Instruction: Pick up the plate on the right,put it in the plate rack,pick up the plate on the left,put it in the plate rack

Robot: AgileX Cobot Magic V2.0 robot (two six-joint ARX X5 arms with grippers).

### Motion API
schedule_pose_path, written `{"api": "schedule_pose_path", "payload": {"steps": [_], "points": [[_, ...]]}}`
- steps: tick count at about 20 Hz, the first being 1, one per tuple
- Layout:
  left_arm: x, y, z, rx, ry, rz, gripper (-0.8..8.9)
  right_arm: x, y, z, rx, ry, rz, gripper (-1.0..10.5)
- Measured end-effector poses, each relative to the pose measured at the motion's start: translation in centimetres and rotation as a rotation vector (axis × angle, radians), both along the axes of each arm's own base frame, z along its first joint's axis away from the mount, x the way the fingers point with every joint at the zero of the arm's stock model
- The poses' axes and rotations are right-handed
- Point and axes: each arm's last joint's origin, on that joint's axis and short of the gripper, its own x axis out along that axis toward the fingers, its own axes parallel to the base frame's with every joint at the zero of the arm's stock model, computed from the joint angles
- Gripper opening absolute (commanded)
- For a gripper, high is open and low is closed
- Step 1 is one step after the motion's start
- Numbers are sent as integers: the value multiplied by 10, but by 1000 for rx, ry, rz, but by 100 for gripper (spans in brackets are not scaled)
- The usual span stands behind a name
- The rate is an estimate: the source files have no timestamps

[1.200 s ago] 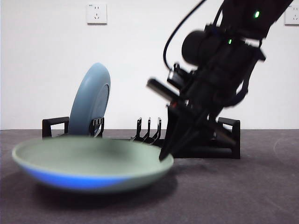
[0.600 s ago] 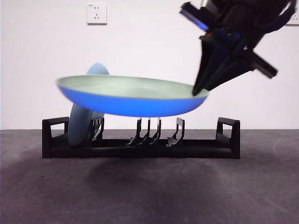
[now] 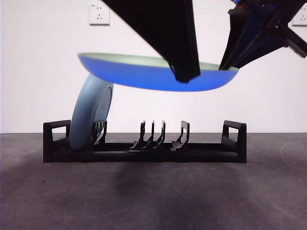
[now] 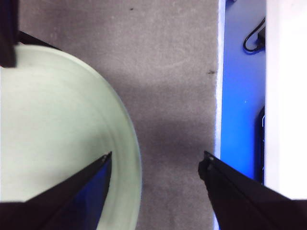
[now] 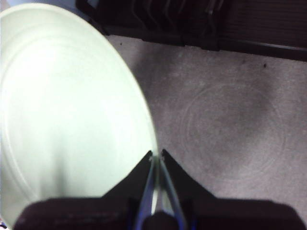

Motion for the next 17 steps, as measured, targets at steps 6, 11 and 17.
{"api": "schedule_pose_path", "payload": {"steps": [6, 11, 17], "points": [[3, -4, -7, 26, -20, 23, 132, -7, -6, 4, -11, 9, -2, -12], [10, -2, -6, 24, -22, 47, 3, -12, -11, 10, -6, -8, -5, -12], [12, -3, -5, 15, -33, 46, -9, -14, -16, 13, -9, -17, -32, -12]]}}
